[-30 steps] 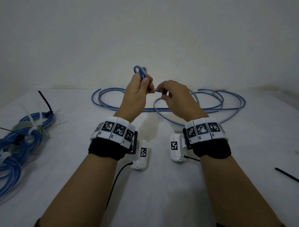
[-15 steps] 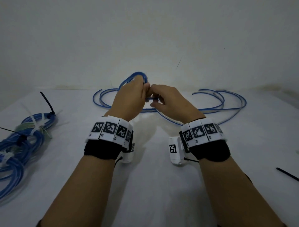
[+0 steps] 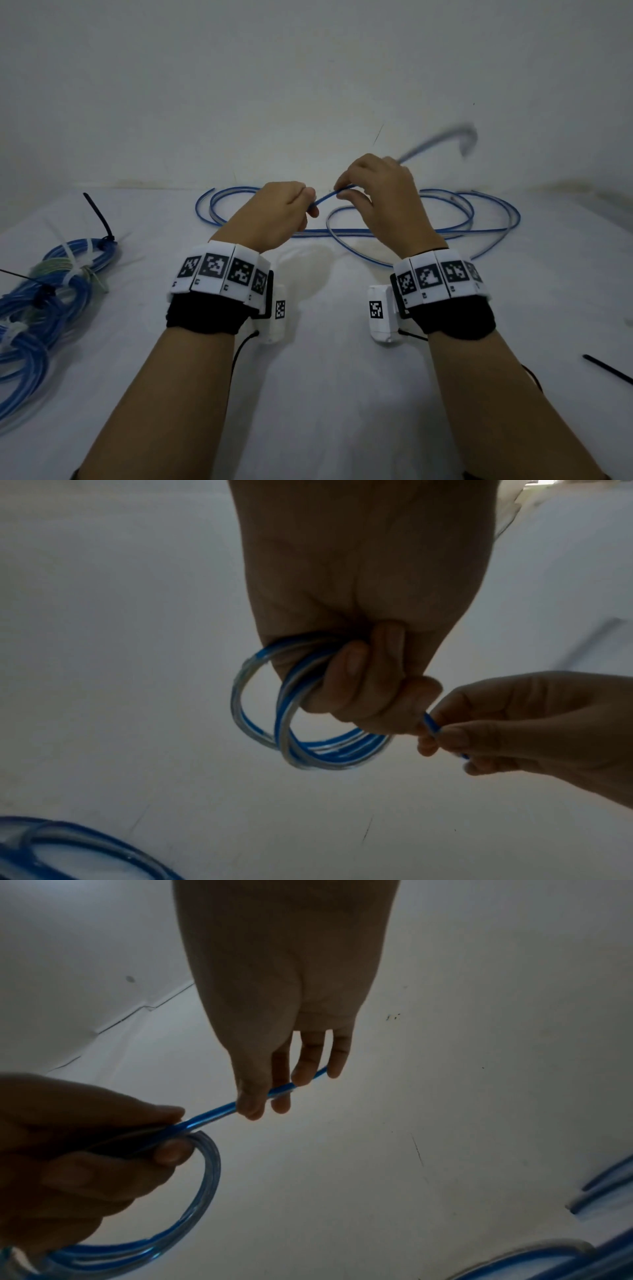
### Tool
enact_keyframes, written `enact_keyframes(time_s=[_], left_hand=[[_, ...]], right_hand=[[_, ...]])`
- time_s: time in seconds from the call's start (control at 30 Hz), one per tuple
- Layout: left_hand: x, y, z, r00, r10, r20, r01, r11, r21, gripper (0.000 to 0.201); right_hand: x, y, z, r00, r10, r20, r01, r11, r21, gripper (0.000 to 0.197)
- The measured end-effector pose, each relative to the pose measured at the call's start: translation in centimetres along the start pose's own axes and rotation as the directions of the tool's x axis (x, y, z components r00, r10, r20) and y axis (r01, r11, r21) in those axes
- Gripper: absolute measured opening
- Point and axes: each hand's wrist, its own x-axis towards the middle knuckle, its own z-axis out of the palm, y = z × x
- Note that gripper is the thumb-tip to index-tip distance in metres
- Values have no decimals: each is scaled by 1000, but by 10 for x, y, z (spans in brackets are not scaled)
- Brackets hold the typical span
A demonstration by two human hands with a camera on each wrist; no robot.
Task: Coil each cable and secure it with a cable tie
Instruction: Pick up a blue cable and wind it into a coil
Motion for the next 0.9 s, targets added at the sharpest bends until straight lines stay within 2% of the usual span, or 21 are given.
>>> enact_keyframes(time_s=[0.1, 0.2, 0.27, 0.43, 0.57, 0.63, 0.7, 0.8, 0.9], left_hand=[[-1, -3, 0, 998, -8, 56, 18, 984, -179, 41], [-2, -2, -2, 992, -3, 127, 53, 919, -390, 40], [-2, -1, -3, 989, 11, 145, 59, 882, -468, 41], [-5, 6, -7, 995, 28, 100, 32, 835, -549, 37], [-3, 4, -8, 999, 13, 31, 8, 790, -613, 36], [-2, 1, -10, 1000, -2, -19, -11, 736, -677, 34], [-2, -2, -13, 999, -13, -49, -26, 695, -719, 32], [-1, -4, -9, 997, -50, -59, -13, 644, -765, 31], [4, -6, -8, 991, -115, -74, -1, 536, -844, 32]], right_hand=[[-2, 5, -3, 998, -20, 66, 13, 993, 114, 17], [-4, 7, -6, 994, -3, 110, -18, 982, 190, 19], [-5, 6, -7, 995, 8, 101, -29, 977, 210, 22], [0, 1, -7, 999, 42, 28, -48, 966, 254, 24], [-5, 7, -5, 991, 64, 118, -94, 960, 262, 15], [-9, 14, -5, 976, 128, 175, -171, 950, 261, 15], [-11, 20, -5, 963, 207, 175, -253, 917, 307, 16], [-12, 23, -4, 948, 268, 169, -311, 891, 331, 14], [-16, 27, -1, 927, 314, 203, -368, 862, 348, 13]])
